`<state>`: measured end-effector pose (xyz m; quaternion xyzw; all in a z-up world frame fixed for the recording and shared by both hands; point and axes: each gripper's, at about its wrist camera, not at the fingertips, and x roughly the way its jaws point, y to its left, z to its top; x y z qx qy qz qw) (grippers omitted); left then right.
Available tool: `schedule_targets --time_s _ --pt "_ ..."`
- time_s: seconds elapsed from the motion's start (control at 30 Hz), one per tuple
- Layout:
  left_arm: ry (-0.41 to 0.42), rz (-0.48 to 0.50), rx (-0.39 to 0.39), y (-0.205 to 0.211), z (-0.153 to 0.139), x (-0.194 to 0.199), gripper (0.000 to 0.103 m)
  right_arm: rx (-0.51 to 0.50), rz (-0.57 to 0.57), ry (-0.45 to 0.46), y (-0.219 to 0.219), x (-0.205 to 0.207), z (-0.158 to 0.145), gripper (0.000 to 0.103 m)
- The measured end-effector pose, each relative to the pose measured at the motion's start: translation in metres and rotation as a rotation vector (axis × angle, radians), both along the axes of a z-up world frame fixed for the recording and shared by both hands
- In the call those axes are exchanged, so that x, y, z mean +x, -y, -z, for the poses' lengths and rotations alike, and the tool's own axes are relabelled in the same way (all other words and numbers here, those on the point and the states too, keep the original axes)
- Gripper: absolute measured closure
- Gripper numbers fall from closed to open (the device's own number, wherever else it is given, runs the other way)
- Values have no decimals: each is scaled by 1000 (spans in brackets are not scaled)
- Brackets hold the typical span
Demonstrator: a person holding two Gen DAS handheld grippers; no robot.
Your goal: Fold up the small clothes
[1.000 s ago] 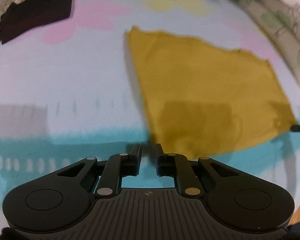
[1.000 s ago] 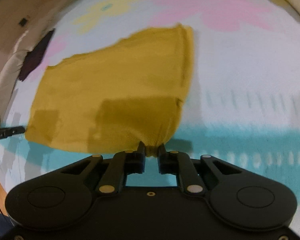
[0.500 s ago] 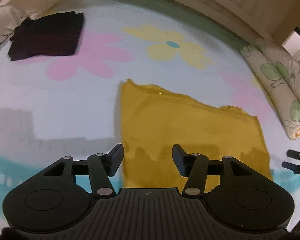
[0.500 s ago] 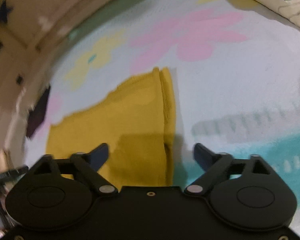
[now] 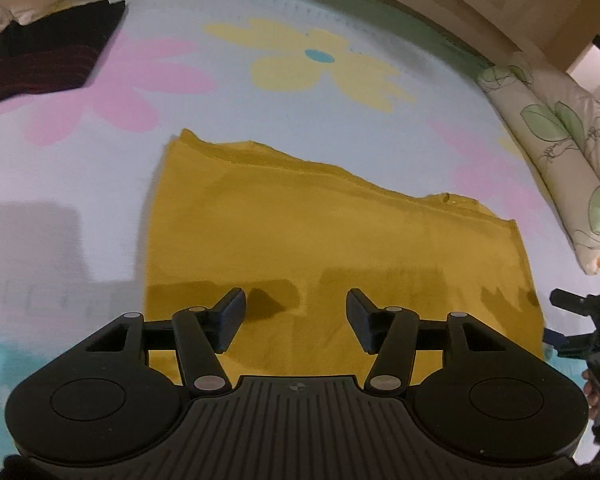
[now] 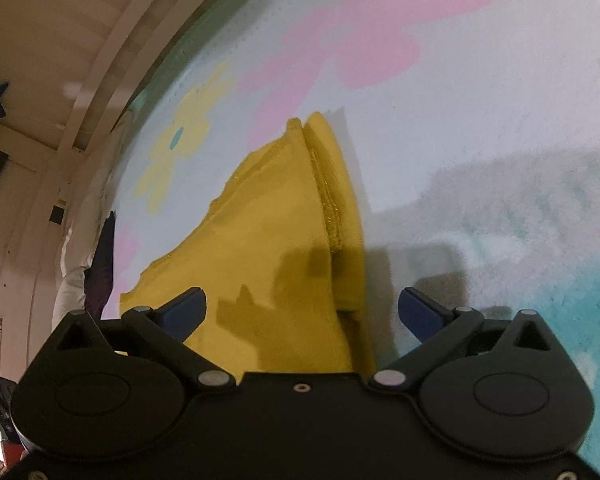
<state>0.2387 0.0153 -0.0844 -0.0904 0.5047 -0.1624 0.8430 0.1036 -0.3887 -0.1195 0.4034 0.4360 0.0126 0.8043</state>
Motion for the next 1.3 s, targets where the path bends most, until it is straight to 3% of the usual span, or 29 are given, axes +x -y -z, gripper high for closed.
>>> schedule_targets --time_s 0.23,0.7,0.87,1.0,1.23,1.3 --pt "24 26 52 32 15 16 44 51 -31 75 6 6 7 0" --pt "78 145 159 71 29 18 8 153 -182 183 1 36 17 0" --pt "70 196 199 79 30 20 4 153 -195 147 -1 43 13 0" --pt "55 160 171 76 28 23 4 121 -193 127 -7 44 10 0" --pt "20 42 11 68 16 29 8 121 -243 139 -6 39 12 0" --pt "26 48 7 74 15 27 8 119 -261 136 -6 41 12 0"
